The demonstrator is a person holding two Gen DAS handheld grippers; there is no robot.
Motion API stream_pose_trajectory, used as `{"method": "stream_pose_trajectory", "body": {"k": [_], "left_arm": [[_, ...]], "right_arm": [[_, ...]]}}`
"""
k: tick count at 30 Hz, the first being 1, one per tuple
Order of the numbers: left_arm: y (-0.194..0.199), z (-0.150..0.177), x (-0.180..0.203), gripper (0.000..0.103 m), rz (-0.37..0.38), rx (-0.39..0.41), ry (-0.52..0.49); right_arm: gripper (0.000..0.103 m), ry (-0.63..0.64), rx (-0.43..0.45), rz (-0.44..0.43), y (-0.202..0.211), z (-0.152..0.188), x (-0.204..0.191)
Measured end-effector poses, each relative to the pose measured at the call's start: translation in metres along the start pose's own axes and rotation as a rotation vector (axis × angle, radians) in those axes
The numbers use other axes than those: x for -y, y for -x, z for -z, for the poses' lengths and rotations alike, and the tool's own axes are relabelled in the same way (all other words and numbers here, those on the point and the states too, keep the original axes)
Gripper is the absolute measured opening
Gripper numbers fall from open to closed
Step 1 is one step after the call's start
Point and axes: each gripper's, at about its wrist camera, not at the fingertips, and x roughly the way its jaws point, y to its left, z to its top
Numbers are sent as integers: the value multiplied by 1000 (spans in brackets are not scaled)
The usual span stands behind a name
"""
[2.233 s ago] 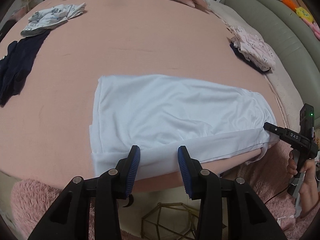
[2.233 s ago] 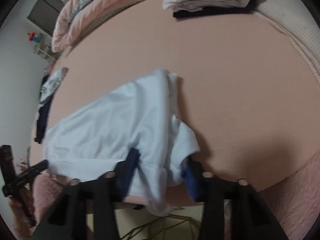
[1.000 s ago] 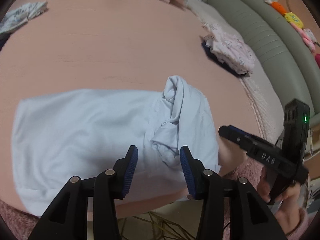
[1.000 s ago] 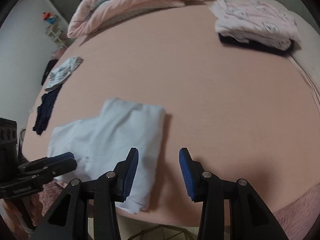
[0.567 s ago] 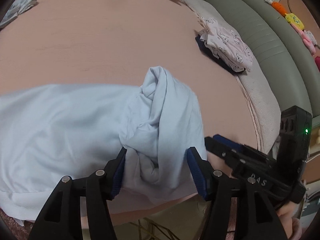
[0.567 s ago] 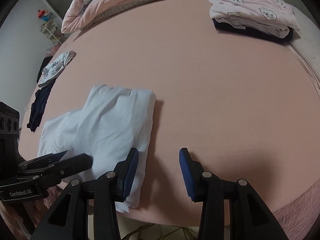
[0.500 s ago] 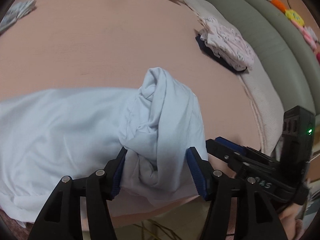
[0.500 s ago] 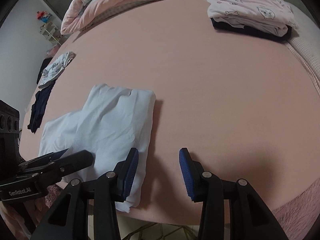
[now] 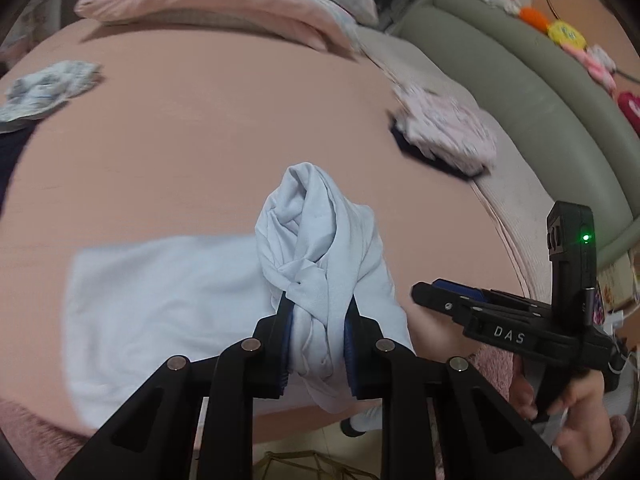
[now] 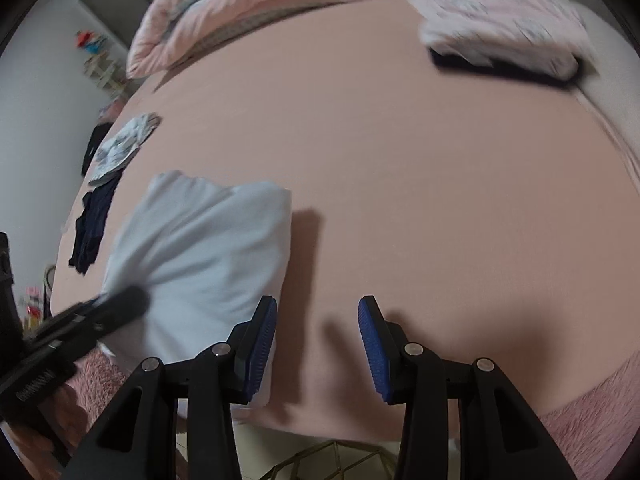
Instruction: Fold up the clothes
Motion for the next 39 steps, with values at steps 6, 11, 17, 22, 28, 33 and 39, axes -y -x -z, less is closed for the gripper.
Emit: {"method": "stream_pose_trajectory", "body": {"k": [6,11,17,22,28,33,39], "left_arm": [[33,9,-64,19,-89,8,71],[48,23,-92,19,-133,18,94],[59,29,-111,19,-177,40,88],[25,36,-151,46,-145,-97,225],[71,34,-170,66,-47,83,375],[18,38,-163,68,-28,-81,338],[8,48,-145,44,-19,-52,368]], "right_arm": [[42,172,-16,-40,-10,-15,-63],[42,290,-43,-73,-22,-11,-113],[42,306,-68,-98,-38,-6,-146],[64,307,-132,-75,-65,6,-147],[65,167,-122,-149,-67,16,-118],[75,124,-177,-128,-85,13,-107],[38,191,-159,-166,-82,32,-125]]}}
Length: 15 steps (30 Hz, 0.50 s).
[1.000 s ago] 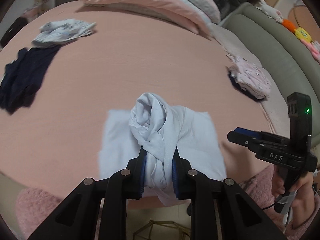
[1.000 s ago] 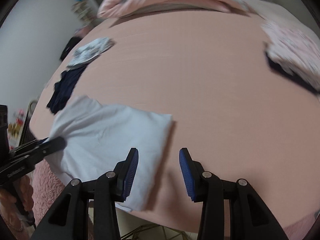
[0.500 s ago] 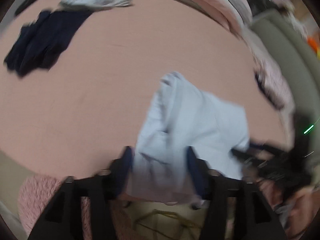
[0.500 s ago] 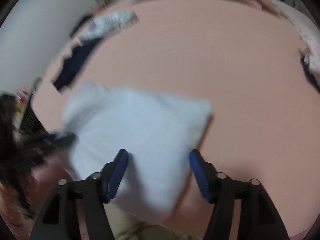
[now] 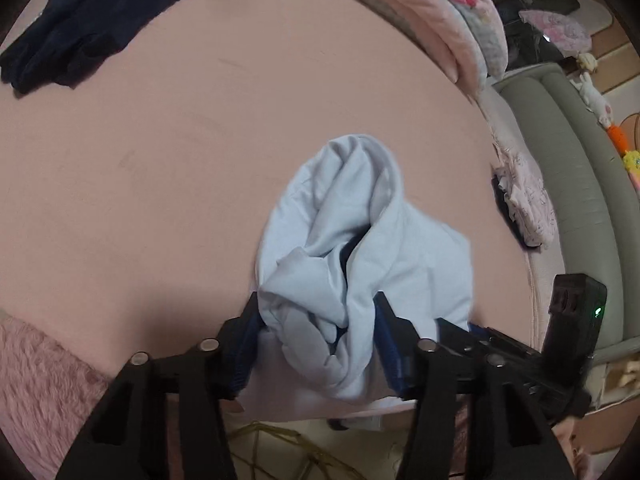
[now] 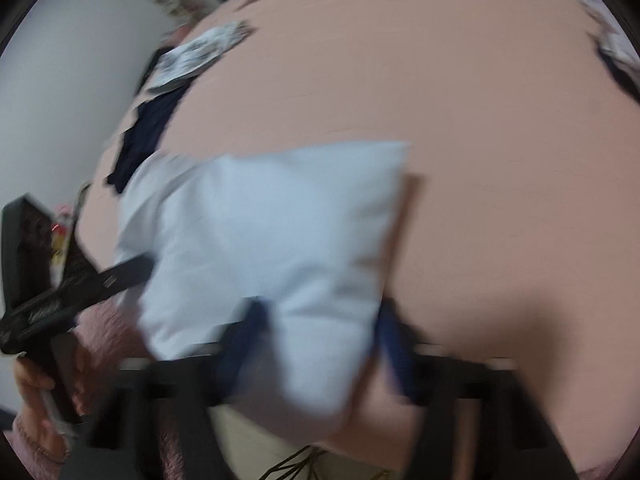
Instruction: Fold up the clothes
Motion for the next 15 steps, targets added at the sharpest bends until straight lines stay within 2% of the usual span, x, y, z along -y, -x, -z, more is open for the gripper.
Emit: {"method": "stream_pose_trajectory", "body": {"k": [2,3,7,11,15], "left_arm": [[3,0,11,38,-10,-1,-43],[6,0,15,35,4,-3,-43],[11,4,43,32,56,-10,-86],[-6,17,73,31,99,-47,-137],[-17,30,113,31,166,-48,-253]], "right_arm": [[18,-1,21,-6,9,0,3],[16,-3,31,-8,16,0,4],[14,-4,75,-7,46,-3,9],[14,-7,116,18,80,2,21],[14,-46,182,83,111,10,43]]}}
